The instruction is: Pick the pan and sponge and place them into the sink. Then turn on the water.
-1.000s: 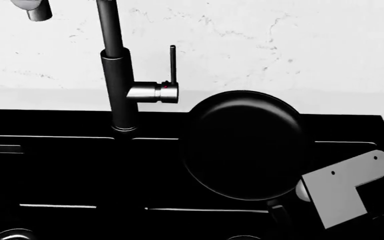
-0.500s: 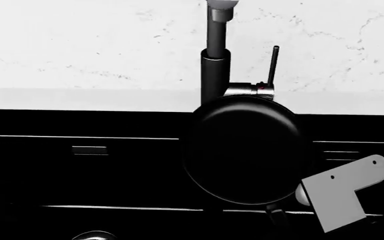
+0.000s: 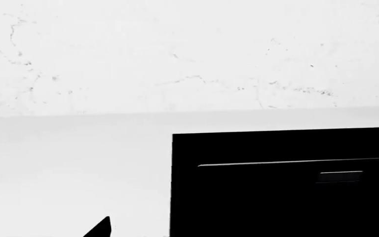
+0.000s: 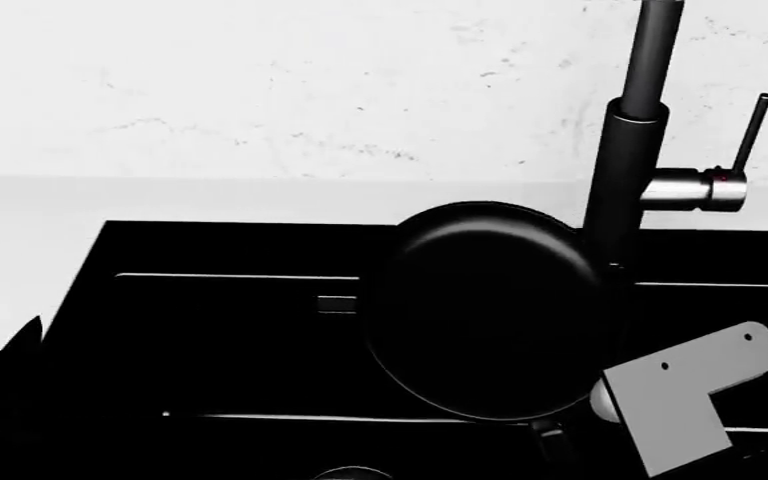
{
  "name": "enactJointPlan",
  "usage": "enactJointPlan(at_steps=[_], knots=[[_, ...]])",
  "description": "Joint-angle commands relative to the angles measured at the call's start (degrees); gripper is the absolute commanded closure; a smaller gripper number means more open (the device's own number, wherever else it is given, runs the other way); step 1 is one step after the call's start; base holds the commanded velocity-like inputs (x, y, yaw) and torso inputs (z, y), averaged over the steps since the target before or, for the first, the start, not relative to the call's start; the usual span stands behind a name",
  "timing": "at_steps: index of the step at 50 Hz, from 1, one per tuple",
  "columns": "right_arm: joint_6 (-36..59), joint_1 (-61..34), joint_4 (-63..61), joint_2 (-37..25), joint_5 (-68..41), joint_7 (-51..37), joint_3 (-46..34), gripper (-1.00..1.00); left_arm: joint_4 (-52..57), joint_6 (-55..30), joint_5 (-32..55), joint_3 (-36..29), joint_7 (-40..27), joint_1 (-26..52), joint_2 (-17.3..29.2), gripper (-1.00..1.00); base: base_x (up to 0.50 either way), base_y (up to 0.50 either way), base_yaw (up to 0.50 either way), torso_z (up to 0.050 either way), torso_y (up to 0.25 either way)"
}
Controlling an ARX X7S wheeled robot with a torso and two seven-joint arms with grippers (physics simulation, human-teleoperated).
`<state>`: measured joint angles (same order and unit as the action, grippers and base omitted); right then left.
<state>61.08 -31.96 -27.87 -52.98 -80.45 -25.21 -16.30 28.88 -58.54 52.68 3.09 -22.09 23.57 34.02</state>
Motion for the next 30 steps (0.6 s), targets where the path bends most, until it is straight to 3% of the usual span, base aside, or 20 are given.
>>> enactJointPlan(at_steps=[1,10,30], knots=[[-0.46,-0.88,-0.48,-0.21,1.45,0.60,1.48,1.00,-0.13,0.24,-0.06,-0.33,-0.16,0.03,-0.09,-1.00,0.00,0.50,0.00,0.000,0.000],[-0.95,-2.23,-0.36,0.49,2.59,4.22,0.47,1.00,0.00,0.08,0.39,-0.24,-0.36,0.09,0.01,-1.00,0.00,0.11,0.00,0.000,0.002],[0.93,-12.30,3.05,5.67,17.22,23.55,-15.16,1.00,0.00,1.31,0.63,0.99,0.33,-1.78,1.04,-1.00,0.00,0.00,0.00,0.000,0.001]])
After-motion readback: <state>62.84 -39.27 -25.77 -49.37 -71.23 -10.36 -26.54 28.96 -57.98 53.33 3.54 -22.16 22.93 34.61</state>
